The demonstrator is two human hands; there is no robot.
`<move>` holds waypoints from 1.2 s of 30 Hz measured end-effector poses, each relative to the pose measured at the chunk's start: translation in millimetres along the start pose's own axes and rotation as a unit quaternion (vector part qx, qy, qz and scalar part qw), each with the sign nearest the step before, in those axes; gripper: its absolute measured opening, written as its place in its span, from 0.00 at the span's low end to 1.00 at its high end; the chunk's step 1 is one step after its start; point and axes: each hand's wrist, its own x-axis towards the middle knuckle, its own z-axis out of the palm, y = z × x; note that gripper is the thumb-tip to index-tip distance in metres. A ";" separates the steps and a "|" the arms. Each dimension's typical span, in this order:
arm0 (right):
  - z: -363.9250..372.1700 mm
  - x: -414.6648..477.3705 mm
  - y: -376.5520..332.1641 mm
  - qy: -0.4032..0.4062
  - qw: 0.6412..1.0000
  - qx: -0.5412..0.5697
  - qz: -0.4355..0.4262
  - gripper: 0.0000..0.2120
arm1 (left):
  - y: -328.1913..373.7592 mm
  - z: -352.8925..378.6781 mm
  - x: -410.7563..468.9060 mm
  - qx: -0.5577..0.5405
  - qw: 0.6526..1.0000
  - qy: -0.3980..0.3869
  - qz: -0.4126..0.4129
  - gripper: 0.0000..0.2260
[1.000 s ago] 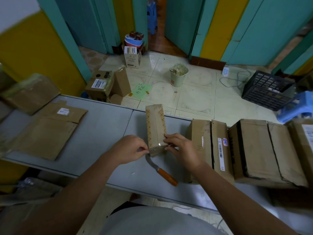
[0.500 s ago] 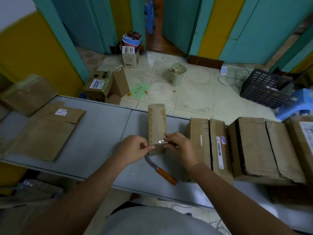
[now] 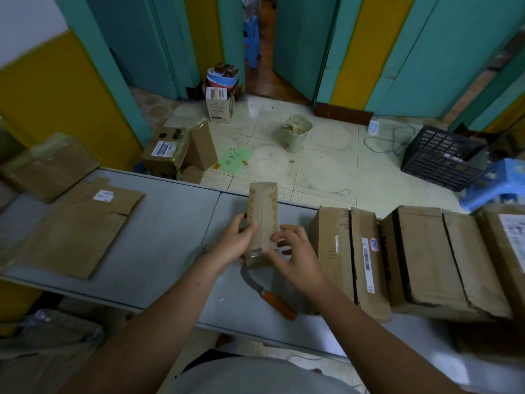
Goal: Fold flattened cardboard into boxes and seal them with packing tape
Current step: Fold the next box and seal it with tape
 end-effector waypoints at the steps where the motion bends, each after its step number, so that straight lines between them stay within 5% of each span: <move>1: -0.1 0.0 -3.2 0.004 1.000 0.011 0.029 0.24 | -3.0 2.0 -1.9 -0.003 1.000 0.000 0.011 0.25; 4: 1.0 3.1 -13.2 -0.001 0.992 0.099 0.075 0.43 | -10.1 11.0 -7.7 -0.007 0.998 0.006 0.055 0.22; 7: 2.2 6.5 -17.5 0.003 0.992 0.104 0.068 0.51 | -14.0 20.6 -10.7 -0.041 0.997 -0.010 0.064 0.21; 11: 3.2 4.4 -21.3 0.006 0.997 0.062 0.052 0.50 | -14.3 22.6 -8.6 -0.052 0.998 0.015 0.034 0.24; 18: -2.9 -3.5 -31.2 -0.048 0.990 0.129 0.000 0.48 | -10.0 6.9 -12.2 -0.080 0.993 0.076 0.044 0.47; 23: -22.6 -4.3 -28.7 0.006 0.991 0.126 0.042 0.29 | -14.8 -13.3 -17.4 -0.162 0.984 0.030 0.060 0.33; 28: -35.1 -4.6 -22.5 0.006 0.935 0.272 0.229 0.42 | -28.4 -23.6 -23.3 -0.283 0.956 -0.046 0.060 0.32; 32: -35.7 -1.7 -28.8 -0.045 0.865 0.421 0.270 0.30 | -38.9 -22.9 -22.1 -0.304 0.948 -0.083 0.048 0.31; 36: -36.8 -1.7 -32.0 0.015 0.878 0.404 0.256 0.32 | -36.6 -21.8 -20.1 -0.255 0.962 -0.074 0.066 0.28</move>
